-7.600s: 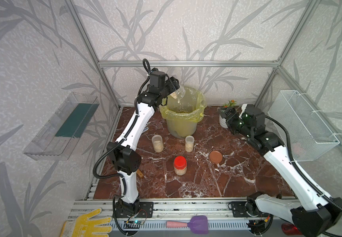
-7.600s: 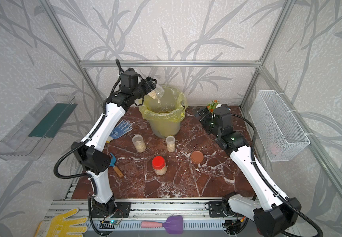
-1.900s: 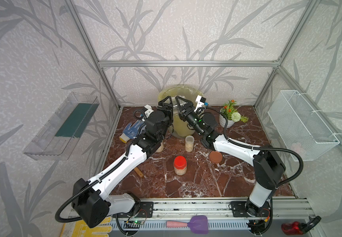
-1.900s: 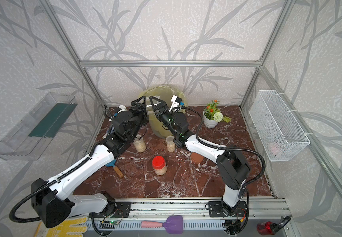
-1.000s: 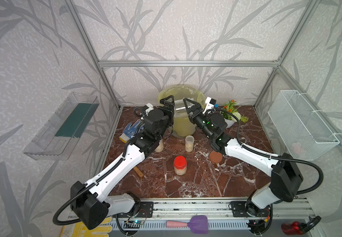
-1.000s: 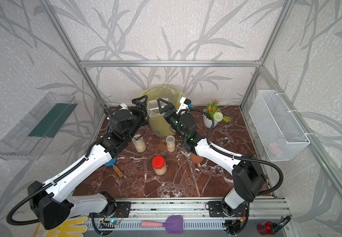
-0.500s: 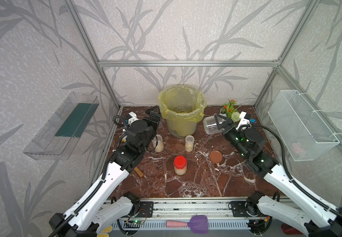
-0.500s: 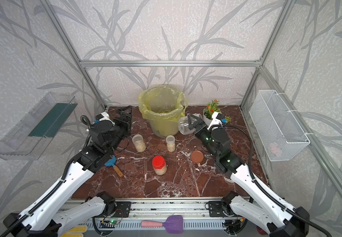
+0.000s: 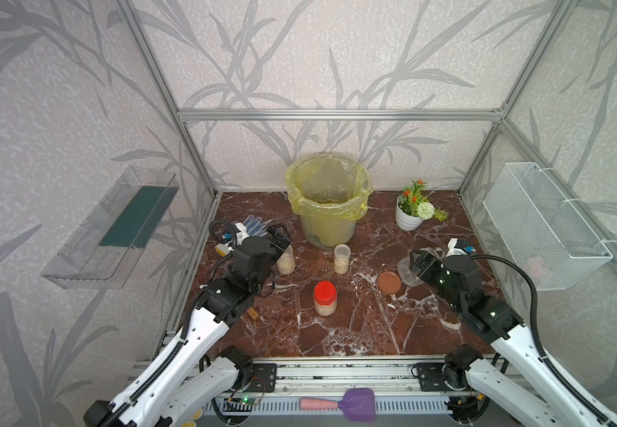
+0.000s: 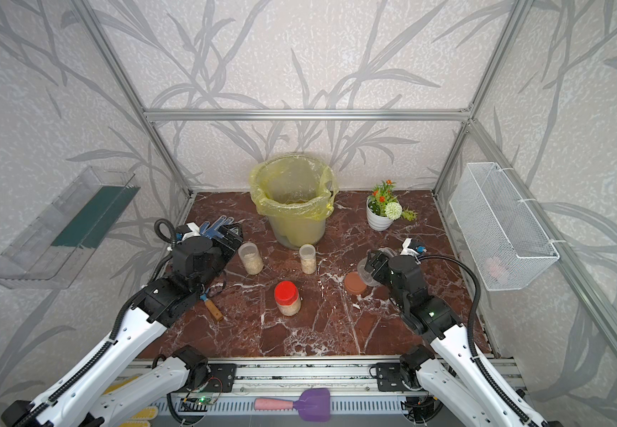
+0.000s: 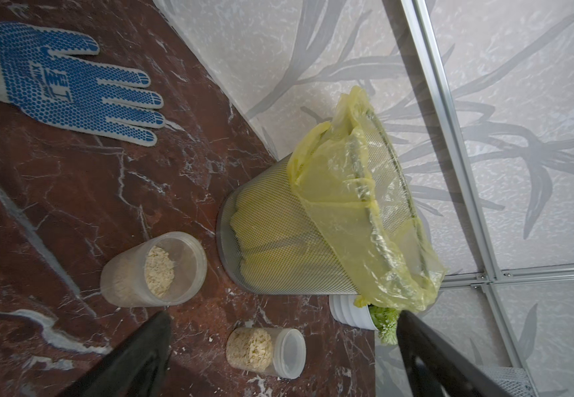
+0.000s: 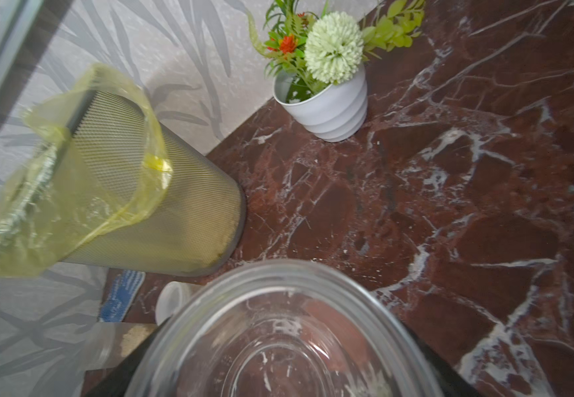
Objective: Empty expired oatmeal from jars
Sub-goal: Place the jar at the center of the board.
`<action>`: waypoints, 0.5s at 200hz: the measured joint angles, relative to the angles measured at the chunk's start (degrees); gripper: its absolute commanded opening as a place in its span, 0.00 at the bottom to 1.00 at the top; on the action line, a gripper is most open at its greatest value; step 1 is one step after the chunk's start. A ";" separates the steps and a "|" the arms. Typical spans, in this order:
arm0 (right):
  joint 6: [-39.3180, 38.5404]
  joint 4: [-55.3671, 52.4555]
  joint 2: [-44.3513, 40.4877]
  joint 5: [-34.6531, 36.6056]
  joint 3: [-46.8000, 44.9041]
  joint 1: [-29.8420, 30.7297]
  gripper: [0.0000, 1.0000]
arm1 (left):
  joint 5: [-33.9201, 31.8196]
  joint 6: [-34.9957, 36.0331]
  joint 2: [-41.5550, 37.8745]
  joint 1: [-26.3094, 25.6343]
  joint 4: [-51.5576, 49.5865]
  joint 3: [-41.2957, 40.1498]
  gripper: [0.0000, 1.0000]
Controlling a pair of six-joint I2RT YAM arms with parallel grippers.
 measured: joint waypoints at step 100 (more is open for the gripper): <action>-15.72 12.63 17.31 3.82 -0.22 -0.37 0.23 | -0.63 6.25 -1.46 0.00 -0.96 -3.45 0.99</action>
